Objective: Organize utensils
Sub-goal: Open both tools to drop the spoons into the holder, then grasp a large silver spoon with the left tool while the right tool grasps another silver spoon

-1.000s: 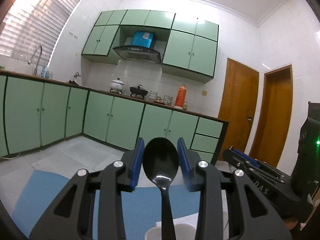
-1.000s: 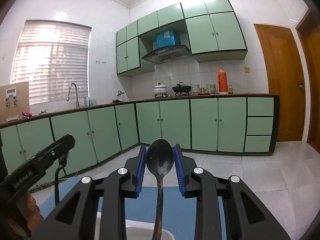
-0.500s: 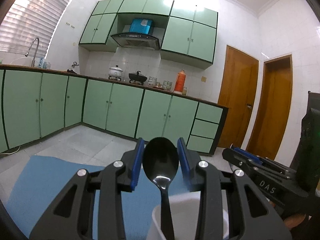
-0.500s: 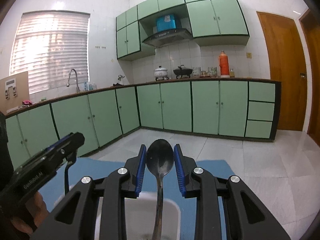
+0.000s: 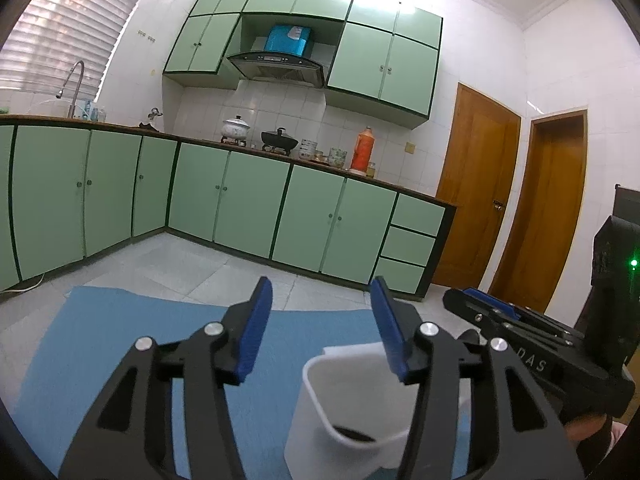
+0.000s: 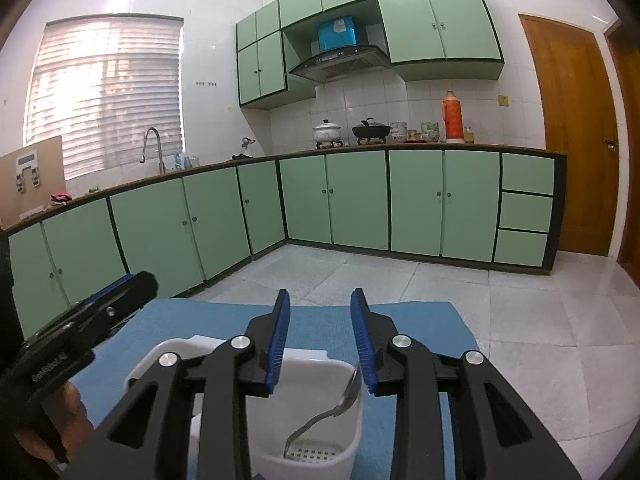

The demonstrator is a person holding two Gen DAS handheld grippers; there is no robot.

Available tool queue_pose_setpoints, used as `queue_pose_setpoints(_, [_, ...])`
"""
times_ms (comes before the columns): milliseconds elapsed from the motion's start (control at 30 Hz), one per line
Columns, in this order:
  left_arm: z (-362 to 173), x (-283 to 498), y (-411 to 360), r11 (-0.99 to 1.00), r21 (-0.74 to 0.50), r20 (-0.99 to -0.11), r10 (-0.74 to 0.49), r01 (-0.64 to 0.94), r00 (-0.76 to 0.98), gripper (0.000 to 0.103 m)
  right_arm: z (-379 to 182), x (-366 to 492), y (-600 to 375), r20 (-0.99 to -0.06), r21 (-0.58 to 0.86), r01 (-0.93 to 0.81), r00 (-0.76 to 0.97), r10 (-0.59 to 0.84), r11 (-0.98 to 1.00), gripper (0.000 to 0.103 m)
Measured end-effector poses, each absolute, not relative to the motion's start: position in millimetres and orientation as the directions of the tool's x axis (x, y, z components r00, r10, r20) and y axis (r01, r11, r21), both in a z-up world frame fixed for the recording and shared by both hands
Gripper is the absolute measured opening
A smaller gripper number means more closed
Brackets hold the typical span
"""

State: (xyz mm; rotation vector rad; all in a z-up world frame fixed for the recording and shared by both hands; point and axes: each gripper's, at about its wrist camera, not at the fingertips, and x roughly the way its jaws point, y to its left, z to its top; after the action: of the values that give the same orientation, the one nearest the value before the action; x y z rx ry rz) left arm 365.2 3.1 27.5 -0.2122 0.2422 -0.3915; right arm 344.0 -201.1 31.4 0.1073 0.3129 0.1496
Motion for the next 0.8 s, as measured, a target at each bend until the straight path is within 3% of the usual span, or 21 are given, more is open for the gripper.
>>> queue_pose_setpoints(333, [40.2, 304.8, 32.1, 0.935, -0.232, -0.262, -0.326, 0.269, 0.908, 0.066, 37.5, 282.8, -229.1, -0.298, 0.147, -0.096, 0.945, 0.137, 0.984, 0.044])
queue_pose_setpoints(567, [17.0, 256.3, 42.6, 0.964, -0.184, -0.408, -0.254, 0.193, 0.877, 0.071, 10.3, 244.0, -246.3, -0.396, 0.151, -0.045, 0.912, 0.102, 0.988, 0.046])
queue_pose_setpoints(800, [-29.1, 239.7, 49.6, 0.981, -0.161, -0.623, -0.184, 0.105, 0.761, 0.071, -22.0, 217.2, -257.9, -0.512, 0.143, 0.001, 0.856, 0.074, 0.99, 0.046])
